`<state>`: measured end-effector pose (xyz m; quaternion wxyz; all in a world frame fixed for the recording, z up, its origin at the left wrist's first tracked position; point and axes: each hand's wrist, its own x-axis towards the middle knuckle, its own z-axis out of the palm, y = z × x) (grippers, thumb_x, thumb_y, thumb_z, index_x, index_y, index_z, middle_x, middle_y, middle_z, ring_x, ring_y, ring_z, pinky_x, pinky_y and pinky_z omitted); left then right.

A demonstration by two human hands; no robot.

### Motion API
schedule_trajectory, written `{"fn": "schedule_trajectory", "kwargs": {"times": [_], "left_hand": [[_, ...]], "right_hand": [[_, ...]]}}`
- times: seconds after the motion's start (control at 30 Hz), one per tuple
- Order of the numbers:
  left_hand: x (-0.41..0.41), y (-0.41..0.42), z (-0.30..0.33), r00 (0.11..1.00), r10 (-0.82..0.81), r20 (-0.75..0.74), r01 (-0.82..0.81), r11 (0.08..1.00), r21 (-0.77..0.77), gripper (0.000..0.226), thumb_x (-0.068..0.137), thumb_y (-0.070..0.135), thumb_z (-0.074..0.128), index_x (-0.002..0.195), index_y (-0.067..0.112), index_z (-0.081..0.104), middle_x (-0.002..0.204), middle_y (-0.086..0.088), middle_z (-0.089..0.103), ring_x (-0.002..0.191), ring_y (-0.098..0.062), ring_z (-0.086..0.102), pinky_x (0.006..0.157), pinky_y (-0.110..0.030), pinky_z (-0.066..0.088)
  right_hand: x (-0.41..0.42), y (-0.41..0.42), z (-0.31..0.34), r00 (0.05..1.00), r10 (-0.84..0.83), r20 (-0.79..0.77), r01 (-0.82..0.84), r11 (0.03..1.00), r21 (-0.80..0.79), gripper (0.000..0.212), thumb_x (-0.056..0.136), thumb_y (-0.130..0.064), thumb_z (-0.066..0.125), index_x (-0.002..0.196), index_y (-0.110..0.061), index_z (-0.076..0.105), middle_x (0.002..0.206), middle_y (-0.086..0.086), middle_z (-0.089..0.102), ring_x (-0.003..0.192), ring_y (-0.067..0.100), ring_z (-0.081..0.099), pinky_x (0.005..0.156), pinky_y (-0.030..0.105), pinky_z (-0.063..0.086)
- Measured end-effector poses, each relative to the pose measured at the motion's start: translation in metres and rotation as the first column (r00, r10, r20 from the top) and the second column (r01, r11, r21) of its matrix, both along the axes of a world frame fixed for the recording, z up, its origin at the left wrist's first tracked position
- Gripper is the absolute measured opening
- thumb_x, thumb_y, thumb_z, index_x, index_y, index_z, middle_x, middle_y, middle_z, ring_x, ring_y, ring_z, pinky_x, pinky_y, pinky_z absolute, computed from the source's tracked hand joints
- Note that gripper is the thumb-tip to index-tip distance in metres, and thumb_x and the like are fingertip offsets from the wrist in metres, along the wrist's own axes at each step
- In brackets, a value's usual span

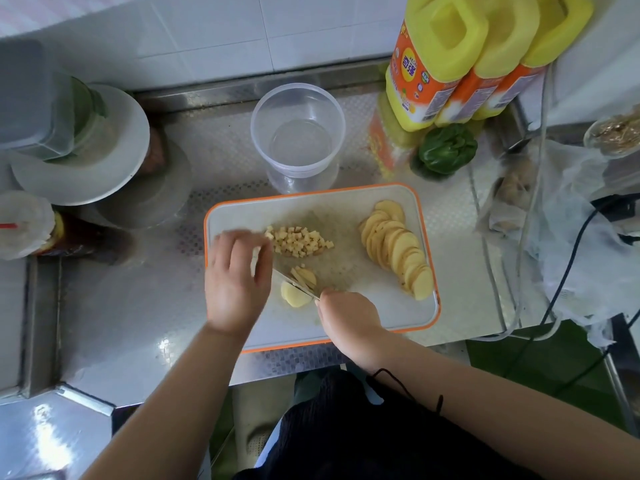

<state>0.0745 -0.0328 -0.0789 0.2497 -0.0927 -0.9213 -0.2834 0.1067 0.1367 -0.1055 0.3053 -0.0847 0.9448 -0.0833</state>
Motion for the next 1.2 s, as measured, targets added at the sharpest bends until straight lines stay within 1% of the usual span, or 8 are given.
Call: {"fn": "schedule_trajectory", "kwargs": {"times": [0.13, 0.27, 0.57, 0.7, 0.8, 0.9, 1.07, 1.2], "left_hand": [[0.056, -0.004, -0.053, 0.978, -0.147, 0.149, 0.154, 0.988, -0.034, 0.004, 0.093, 0.011, 0.065, 0.096, 0.008, 0.064, 0.091, -0.011, 0.064, 0.085, -0.028, 0.059, 0.074, -0.039, 0.051], [0.067, 0.004, -0.088, 0.92, -0.118, 0.373, 0.156, 0.985, -0.072, 0.023, 0.093, 0.025, 0.057, 0.091, 0.007, 0.071, 0.096, -0.007, 0.062, 0.084, -0.028, 0.06, 0.064, -0.041, 0.055], [0.059, 0.008, -0.085, 0.922, -0.097, 0.375, 0.128, 0.99, -0.058, 0.02, 0.089, 0.019, 0.056, 0.085, 0.007, 0.07, 0.089, -0.005, 0.063, 0.076, -0.026, 0.062, 0.054, -0.035, 0.054], [0.059, 0.01, -0.086, 0.916, -0.062, 0.396, 0.095, 0.993, -0.064, 0.023, 0.089, 0.021, 0.054, 0.083, 0.005, 0.069, 0.09, -0.007, 0.065, 0.077, -0.028, 0.063, 0.052, -0.036, 0.054], [0.06, 0.011, -0.086, 0.921, -0.05, 0.385, 0.082, 0.994, -0.068, 0.02, 0.087, 0.018, 0.056, 0.084, 0.004, 0.07, 0.088, -0.008, 0.065, 0.075, -0.027, 0.063, 0.05, -0.035, 0.052], [0.059, 0.013, -0.084, 0.916, -0.033, 0.4, 0.067, 0.995, -0.071, 0.008, 0.079, 0.007, 0.076, 0.085, 0.004, 0.071, 0.084, -0.008, 0.064, 0.072, -0.027, 0.062, 0.048, -0.032, 0.05], [0.059, 0.013, -0.087, 0.929, -0.035, 0.368, 0.066, 0.995, -0.072, 0.021, 0.088, 0.024, 0.061, 0.087, 0.006, 0.073, 0.084, -0.006, 0.065, 0.075, -0.024, 0.062, 0.051, -0.029, 0.051], [0.06, 0.013, -0.091, 0.925, -0.036, 0.379, 0.058, 0.997, -0.047, 0.027, 0.09, 0.026, 0.054, 0.09, 0.008, 0.073, 0.093, -0.005, 0.067, 0.081, -0.024, 0.064, 0.052, -0.033, 0.054]], "right_hand": [[-0.004, 0.004, -0.002, 1.0, -0.003, 0.019, 0.004, 0.999, -0.048, 0.011, 0.097, -0.013, 0.048, 0.099, -0.009, 0.058, 0.061, -0.003, 0.037, 0.066, 0.023, 0.048, 0.043, 0.026, 0.02], [-0.004, 0.005, 0.002, 1.0, -0.001, -0.011, 0.0, 0.998, -0.065, 0.011, 0.096, -0.014, 0.049, 0.1, -0.007, 0.057, 0.083, 0.006, 0.061, 0.083, 0.029, 0.061, 0.057, 0.029, 0.035], [-0.008, 0.011, 0.003, 1.0, -0.006, -0.03, 0.002, 0.991, -0.13, 0.021, 0.1, -0.028, 0.043, 0.104, -0.011, 0.056, 0.091, 0.008, 0.063, 0.085, 0.028, 0.06, 0.062, 0.029, 0.034], [0.0, 0.012, 0.009, 0.992, 0.079, -0.097, -0.088, 0.992, -0.092, 0.014, 0.099, -0.019, 0.043, 0.102, -0.011, 0.055, 0.089, 0.006, 0.063, 0.082, 0.027, 0.061, 0.06, 0.03, 0.032], [0.008, 0.01, 0.012, 0.985, 0.121, -0.12, -0.125, 0.992, -0.033, 0.015, 0.09, -0.012, 0.058, 0.104, -0.007, 0.059, 0.075, 0.007, 0.064, 0.067, 0.027, 0.063, 0.052, 0.029, 0.032], [0.011, 0.008, 0.007, 0.972, 0.166, -0.167, -0.166, 0.986, 0.013, 0.032, 0.055, -0.008, 0.085, 0.081, -0.008, 0.067, 0.043, 0.0, 0.05, 0.033, 0.019, 0.05, 0.038, 0.02, 0.02], [0.01, 0.006, 0.009, 0.975, 0.185, -0.126, -0.184, 0.983, 0.015, 0.037, 0.087, 0.0, 0.052, 0.124, -0.004, 0.05, 0.093, 0.009, 0.066, 0.084, 0.028, 0.065, 0.06, 0.029, 0.037], [0.003, 0.003, 0.004, 0.994, 0.093, -0.048, -0.094, 0.995, -0.016, 0.019, 0.094, -0.005, 0.046, 0.11, -0.006, 0.056, 0.101, 0.009, 0.064, 0.092, 0.028, 0.062, 0.064, 0.029, 0.037]]}}
